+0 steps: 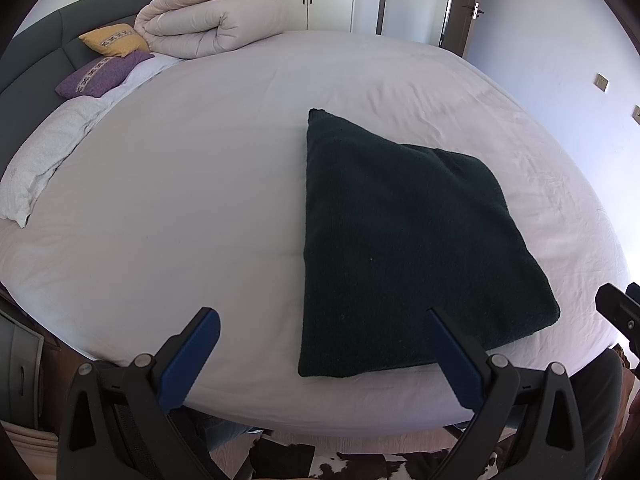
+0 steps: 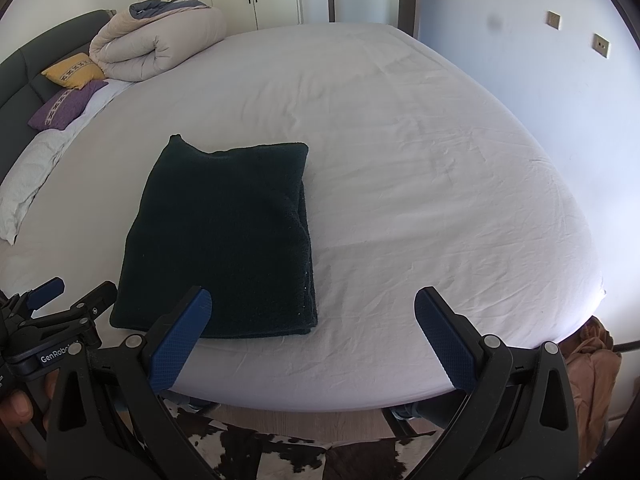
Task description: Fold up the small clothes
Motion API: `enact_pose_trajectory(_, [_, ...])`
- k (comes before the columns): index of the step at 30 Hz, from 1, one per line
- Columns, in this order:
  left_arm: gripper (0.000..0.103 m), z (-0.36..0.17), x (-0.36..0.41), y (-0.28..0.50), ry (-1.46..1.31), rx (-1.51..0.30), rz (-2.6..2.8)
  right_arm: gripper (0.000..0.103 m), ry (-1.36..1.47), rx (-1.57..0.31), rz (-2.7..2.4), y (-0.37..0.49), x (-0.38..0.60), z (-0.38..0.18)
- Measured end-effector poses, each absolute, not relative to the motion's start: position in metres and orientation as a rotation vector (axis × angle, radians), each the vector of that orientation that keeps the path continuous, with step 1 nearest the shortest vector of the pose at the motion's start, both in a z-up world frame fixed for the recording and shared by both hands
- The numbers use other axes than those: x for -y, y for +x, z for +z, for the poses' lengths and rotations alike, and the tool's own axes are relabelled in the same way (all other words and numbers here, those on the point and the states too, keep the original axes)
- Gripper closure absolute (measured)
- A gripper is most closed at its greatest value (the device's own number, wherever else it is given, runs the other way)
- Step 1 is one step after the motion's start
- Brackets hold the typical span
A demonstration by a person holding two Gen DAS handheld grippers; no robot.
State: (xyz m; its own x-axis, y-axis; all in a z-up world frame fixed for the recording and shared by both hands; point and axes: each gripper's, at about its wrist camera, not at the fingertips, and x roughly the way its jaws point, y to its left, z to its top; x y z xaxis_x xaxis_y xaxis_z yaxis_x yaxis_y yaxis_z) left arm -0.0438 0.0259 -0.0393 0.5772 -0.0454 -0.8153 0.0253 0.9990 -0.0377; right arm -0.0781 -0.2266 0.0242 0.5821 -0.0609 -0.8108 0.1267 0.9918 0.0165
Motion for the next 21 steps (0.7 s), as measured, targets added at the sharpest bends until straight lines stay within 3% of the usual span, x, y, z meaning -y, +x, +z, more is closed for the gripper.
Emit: enact_pose_trajectory(21, [0.000, -0.0419, -0.0348, -0.0399, -0.022, -0.972, -0.049, 0.000, 0.079, -0.952, -0.107, -0.0773, 0.2292, 0.0228])
